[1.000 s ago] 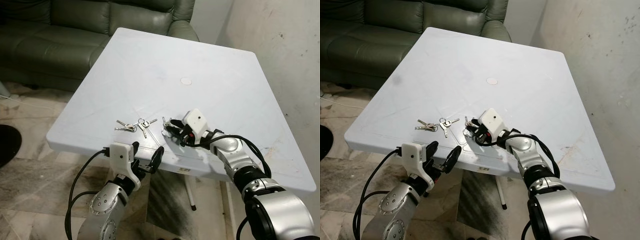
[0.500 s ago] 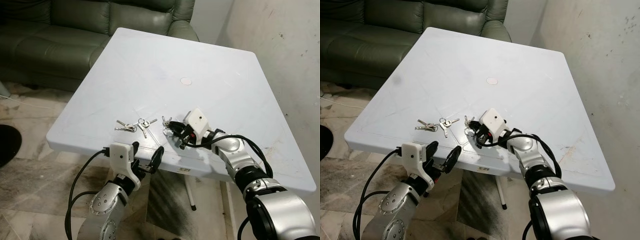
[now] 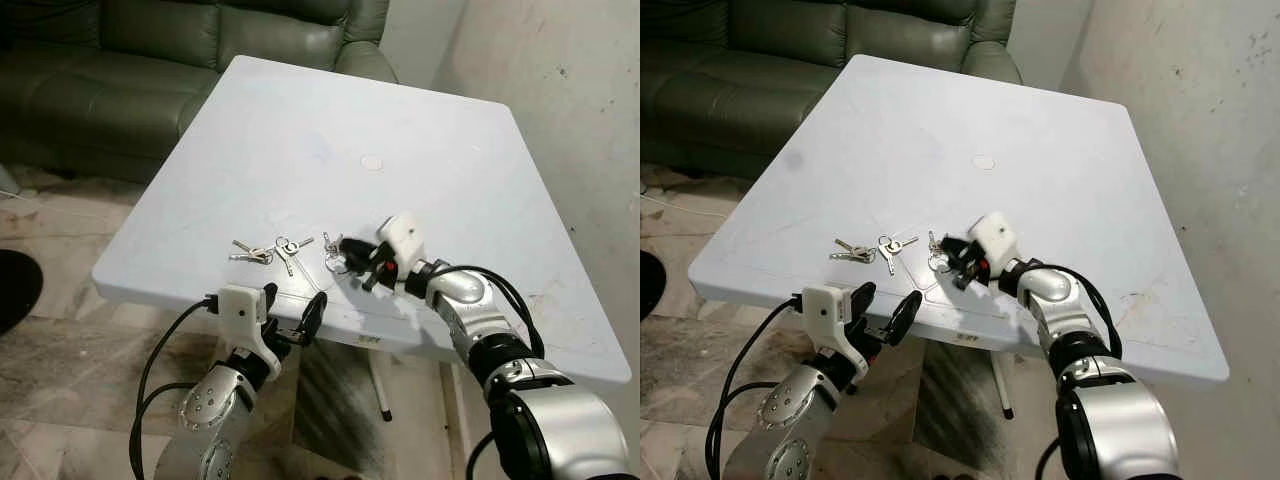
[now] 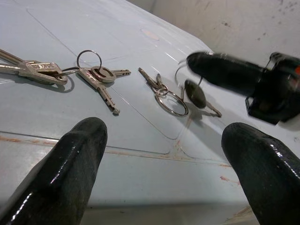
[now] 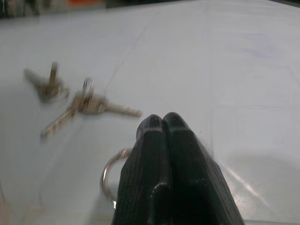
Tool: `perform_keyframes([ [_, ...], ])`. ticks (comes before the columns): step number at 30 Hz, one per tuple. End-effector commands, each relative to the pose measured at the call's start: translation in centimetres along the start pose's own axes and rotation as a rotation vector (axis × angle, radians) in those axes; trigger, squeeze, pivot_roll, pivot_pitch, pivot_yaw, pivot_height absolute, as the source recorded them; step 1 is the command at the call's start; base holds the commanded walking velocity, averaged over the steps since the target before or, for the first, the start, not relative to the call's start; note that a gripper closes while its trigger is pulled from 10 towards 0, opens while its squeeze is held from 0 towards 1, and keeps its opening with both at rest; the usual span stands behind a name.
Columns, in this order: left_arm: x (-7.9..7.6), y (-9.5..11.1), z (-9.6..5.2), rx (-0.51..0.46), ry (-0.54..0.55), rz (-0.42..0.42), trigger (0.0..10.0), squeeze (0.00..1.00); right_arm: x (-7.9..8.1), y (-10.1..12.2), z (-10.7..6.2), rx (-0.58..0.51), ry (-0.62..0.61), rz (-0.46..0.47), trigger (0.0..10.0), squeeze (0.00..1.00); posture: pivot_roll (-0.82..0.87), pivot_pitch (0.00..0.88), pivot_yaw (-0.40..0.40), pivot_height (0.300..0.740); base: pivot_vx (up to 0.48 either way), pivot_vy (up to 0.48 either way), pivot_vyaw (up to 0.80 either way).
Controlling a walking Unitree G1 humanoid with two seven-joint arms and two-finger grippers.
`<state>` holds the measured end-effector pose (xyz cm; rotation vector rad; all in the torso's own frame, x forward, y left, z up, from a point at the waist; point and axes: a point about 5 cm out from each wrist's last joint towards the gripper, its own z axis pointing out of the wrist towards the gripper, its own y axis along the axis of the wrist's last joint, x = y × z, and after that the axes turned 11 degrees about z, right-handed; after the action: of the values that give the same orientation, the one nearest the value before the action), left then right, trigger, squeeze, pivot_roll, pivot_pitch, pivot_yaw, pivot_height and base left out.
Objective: Hang keys on a hook
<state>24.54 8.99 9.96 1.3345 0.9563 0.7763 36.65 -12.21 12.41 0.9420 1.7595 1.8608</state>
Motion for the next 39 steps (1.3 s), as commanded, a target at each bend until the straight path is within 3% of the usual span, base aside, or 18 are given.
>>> perform_keyframes([
  [1,-0.5,-0.5,0.2,0.018,0.003,-0.031,10.0,0.0,-0.6,1.0,-0.1,-0.071,-0.031,0.086,0.0,0.0,0.11,0.103,-0.172,0.74,0.0,0.0,0.0],
  [2,-0.5,-0.4,0.3,0.017,0.004,-0.032,10.0,0.0,-1.0,1.4,-0.2,-0.122,-0.073,0.151,0.0,0.0,0.11,0.098,-0.171,0.74,0.0,0.0,0.0],
  [5,-0.4,-0.4,0.4,0.015,0.007,-0.032,10.0,0.0,-1.5,1.9,-0.4,-0.188,-0.113,0.201,0.0,0.0,0.11,0.092,-0.169,0.74,0.0,0.0,0.0],
  [16,0.4,0.2,1.4,-0.005,0.012,-0.022,10.0,0.0,-2.4,2.6,-2.1,-0.375,-0.239,0.229,0.0,0.0,0.09,0.076,-0.158,0.74,0.0,0.0,0.0],
  [19,1.9,1.1,2.6,-0.042,0.07,-0.01,10.0,0.0,-2.3,3.0,-3.4,-0.472,-0.36,0.174,0.0,0.0,0.08,0.073,-0.15,0.74,0.0,0.0,0.0],
  [22,2.5,1.5,2.9,-0.054,0.096,-0.017,10.0,0.0,-1.8,2.9,-4.0,-0.492,-0.392,0.089,0.0,0.0,0.08,0.073,-0.15,0.74,0.0,0.0,0.0],
  [24,2.9,1.9,3.2,-0.074,0.115,-0.026,10.0,0.0,-1.6,2.7,-4.3,-0.509,-0.429,0.101,0.0,0.0,0.06,0.069,-0.14,0.74,0.0,0.0,0.0],
  [26,3.1,2.0,3.3,-0.075,0.117,-0.02,10.0,0.0,-1.3,2.6,-4.8,-0.515,-0.457,0.052,0.0,0.0,0.06,0.068,-0.134,0.74,0.0,0.0,0.0],
  [27,3.1,2.1,3.4,-0.077,0.117,-0.014,10.0,0.0,-1.1,2.3,-4.9,-0.509,-0.463,0.053,10.0,0.0,0.05,0.066,-0.13,0.74,0.0,0.0,0.0],
  [31,3.1,2.4,3.6,-0.106,0.112,-0.002,10.0,0.0,1.6,0.8,-5.9,-0.486,-0.473,-0.01,10.0,0.0,0.04,0.064,-0.121,0.74,0.0,0.0,0.0],
  [39,2.8,2.5,2.8,-0.154,0.144,0.035,10.0,0.0,3.9,-0.6,-7.5,-0.472,-0.572,-0.079,10.0,0.0,0.03,0.063,-0.115,0.74,0.0,0.0,0.0],
])
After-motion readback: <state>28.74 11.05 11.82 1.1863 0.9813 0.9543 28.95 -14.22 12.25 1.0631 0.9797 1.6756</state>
